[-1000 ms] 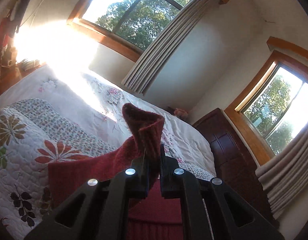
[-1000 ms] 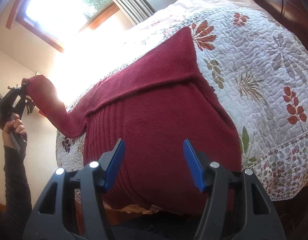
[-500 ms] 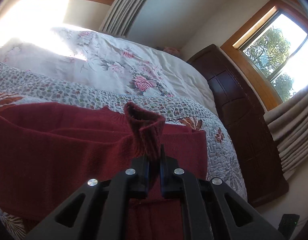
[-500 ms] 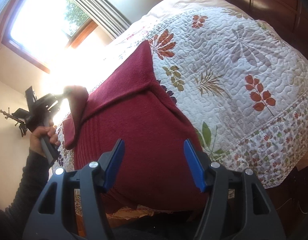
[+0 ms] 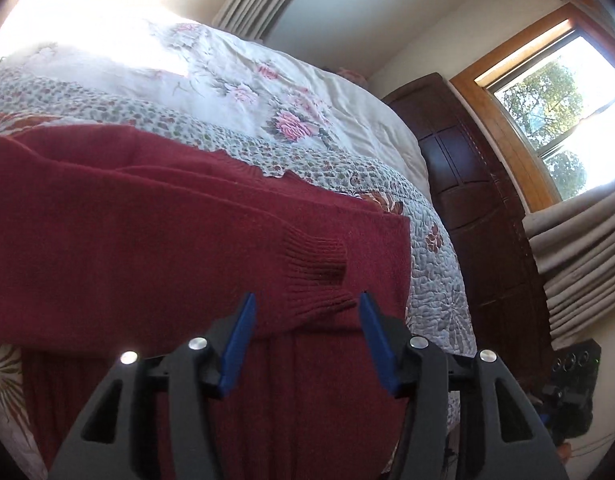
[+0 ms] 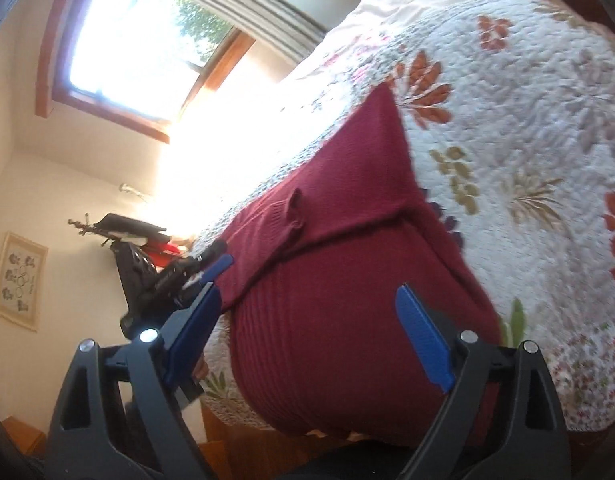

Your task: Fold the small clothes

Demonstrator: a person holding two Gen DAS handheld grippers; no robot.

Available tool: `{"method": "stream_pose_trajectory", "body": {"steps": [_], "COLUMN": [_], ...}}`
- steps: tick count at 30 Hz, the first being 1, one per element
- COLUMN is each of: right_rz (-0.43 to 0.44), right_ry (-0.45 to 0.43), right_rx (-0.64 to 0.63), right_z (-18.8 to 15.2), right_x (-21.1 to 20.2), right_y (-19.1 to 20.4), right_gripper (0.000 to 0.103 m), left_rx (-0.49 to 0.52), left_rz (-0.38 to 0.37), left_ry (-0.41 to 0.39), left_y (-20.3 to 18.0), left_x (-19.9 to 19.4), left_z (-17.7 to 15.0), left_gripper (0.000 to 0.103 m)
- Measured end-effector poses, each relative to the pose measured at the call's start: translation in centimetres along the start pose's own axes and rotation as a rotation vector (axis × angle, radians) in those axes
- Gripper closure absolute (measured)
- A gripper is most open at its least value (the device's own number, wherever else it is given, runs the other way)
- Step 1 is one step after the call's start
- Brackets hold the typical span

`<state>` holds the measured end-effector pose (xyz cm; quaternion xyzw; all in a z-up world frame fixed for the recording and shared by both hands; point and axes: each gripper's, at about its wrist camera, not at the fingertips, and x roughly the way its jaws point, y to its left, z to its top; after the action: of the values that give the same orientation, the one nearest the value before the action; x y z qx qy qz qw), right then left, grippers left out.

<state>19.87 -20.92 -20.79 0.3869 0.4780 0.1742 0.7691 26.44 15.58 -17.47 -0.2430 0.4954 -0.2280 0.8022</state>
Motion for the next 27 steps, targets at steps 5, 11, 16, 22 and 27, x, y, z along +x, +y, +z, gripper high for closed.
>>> {"method": "stream_pose_trajectory", "body": {"steps": [5,11,16,22,27], "right_rz": [0.126,0.089,0.098,0.111,0.126], "right_ry": [0.197,0.318,0.379,0.42,0.37], "right_rx": [0.087,0.122,0.102,0.073,-0.017], "right_z": [5.7,9.5,10.2,10.3,12.0], "right_x": [10.3,18.3,21.0,22.4,20.0], "right_y": [-0.3,-1.0,-0.1,1.5,4.9], "right_gripper": [0.055,0.052,0.049,0.08,0.097], "left_rx": [-0.138,-0.411,-0.583,-0.595,-0.552], "left_rz": [0.032,0.11,0.159,0.151,0.122], "left_ry": [-0.075,-0.128,-0.151,-0.147,-0.142], "left_y": [4.0,9.8,12.5,12.0,10.9], "left_x": [-6.6,-11.9,-14.1,-13.6,-12.6], "left_z": [-6.1,-15.9,-21.0,-20.8,-19.8], "left_gripper": [0.041,0.038,0.038,0.038,0.038]}}
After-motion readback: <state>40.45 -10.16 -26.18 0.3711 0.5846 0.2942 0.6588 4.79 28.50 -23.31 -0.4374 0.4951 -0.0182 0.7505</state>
